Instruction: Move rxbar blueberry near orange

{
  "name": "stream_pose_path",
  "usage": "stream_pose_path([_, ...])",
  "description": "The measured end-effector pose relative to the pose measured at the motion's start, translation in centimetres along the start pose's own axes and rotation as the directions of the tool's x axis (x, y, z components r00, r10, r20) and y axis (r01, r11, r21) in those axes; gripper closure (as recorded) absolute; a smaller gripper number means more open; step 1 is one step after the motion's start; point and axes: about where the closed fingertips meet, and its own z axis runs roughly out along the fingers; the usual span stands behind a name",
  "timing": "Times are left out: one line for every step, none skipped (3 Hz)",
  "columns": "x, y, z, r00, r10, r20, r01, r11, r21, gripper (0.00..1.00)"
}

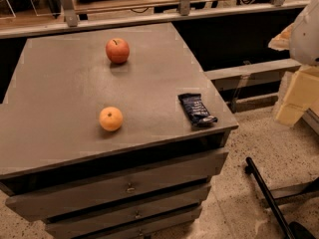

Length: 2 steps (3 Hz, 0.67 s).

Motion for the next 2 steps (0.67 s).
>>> stream_pose_path([0.0, 0.0, 0.0, 1.000, 0.000, 0.000, 0.000, 1.0000, 0.000, 0.00])
stream_pose_path([-0.9, -0.9, 1.0, 0.997, 0.073, 0.028, -0.073, 0.9973, -0.015, 0.00])
